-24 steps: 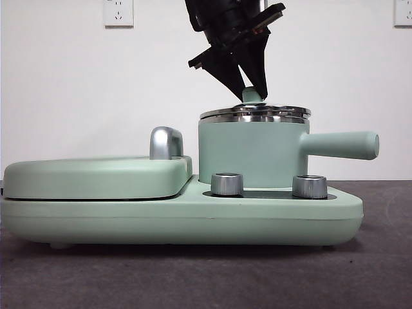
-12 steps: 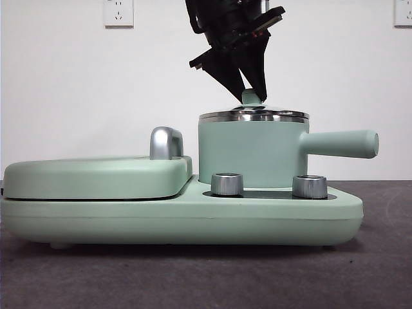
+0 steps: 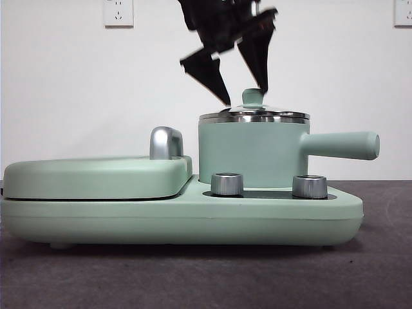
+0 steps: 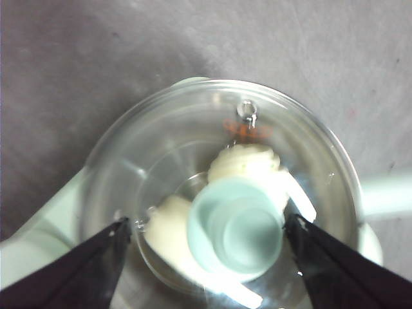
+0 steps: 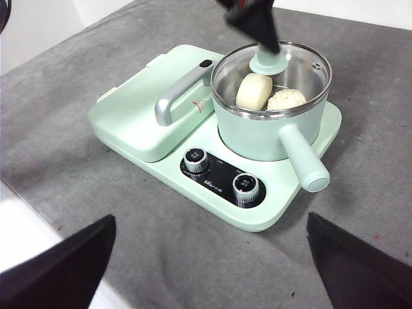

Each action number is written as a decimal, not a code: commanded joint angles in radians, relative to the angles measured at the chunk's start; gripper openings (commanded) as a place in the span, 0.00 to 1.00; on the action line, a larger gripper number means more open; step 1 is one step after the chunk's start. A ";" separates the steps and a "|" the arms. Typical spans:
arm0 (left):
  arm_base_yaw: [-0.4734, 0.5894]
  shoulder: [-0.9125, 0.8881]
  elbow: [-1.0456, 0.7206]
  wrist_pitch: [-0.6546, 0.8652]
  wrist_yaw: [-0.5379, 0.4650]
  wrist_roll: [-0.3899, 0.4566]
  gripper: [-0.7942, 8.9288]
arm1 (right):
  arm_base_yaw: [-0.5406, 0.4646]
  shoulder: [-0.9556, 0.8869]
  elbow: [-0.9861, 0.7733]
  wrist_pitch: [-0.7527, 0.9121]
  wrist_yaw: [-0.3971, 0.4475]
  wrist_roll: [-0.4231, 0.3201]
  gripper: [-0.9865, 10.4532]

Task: Put the buns in a small steamer

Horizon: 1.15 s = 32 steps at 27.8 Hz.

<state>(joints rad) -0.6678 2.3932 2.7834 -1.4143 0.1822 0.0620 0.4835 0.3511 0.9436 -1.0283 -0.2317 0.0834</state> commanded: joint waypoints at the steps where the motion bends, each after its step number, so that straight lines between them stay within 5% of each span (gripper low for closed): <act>1: -0.007 -0.020 0.036 -0.047 0.001 -0.067 0.51 | 0.006 0.000 0.008 0.011 0.004 0.010 0.50; 10: -0.020 -0.296 -0.040 -0.080 0.001 -0.150 0.50 | 0.006 0.000 0.008 0.011 -0.005 0.010 0.50; 21: 0.030 -0.981 -1.049 -0.045 0.000 -0.098 0.49 | 0.006 0.000 0.008 0.064 -0.064 0.006 0.50; 32: 0.094 -1.605 -1.749 0.505 0.000 -0.168 0.49 | 0.006 0.000 0.008 0.063 -0.064 0.002 0.50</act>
<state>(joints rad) -0.5713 0.8131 1.0683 -0.9348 0.1818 -0.0837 0.4835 0.3511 0.9436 -0.9756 -0.2924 0.0830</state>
